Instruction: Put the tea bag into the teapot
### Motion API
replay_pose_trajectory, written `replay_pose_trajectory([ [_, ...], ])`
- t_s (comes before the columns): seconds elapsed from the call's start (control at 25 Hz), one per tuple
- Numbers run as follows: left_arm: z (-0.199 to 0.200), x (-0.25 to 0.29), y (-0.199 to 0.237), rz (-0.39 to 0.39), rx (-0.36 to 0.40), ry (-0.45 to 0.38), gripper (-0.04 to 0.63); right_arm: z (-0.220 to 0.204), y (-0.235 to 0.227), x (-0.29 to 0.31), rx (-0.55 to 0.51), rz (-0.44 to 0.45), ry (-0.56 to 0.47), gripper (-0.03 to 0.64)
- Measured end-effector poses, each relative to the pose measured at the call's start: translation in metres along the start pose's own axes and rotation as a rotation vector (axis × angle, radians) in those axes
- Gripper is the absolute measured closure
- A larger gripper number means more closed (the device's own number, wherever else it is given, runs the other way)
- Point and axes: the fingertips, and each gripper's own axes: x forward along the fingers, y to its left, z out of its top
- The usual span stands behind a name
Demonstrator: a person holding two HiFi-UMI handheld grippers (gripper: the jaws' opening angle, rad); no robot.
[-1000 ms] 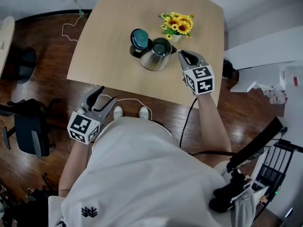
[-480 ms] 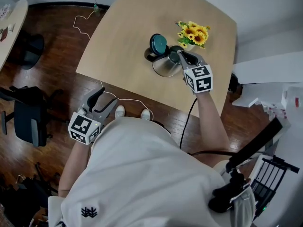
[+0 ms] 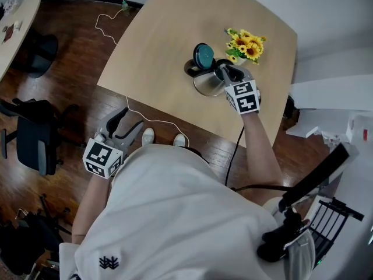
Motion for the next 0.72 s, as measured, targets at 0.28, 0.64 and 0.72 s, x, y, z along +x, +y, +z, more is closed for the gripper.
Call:
replay_pose_trajectory([
  [0.28,-0.003,-0.003,0.003,0.001,-0.005,0.010,0.345,-0.008,0.002,0.005,0.006,0.009,0.027,0.537],
  [0.64,-0.002,-0.005,0.007,-0.044,0.009,0.010,0.345,0.011,0.000,-0.026,0.061,-0.053,-0.051,0.534],
  [0.72,-0.001,-0.004,0.006,-0.076,0.017,0.010,0.345,0.015,0.002,-0.042,0.084,-0.079,-0.067,0.534],
])
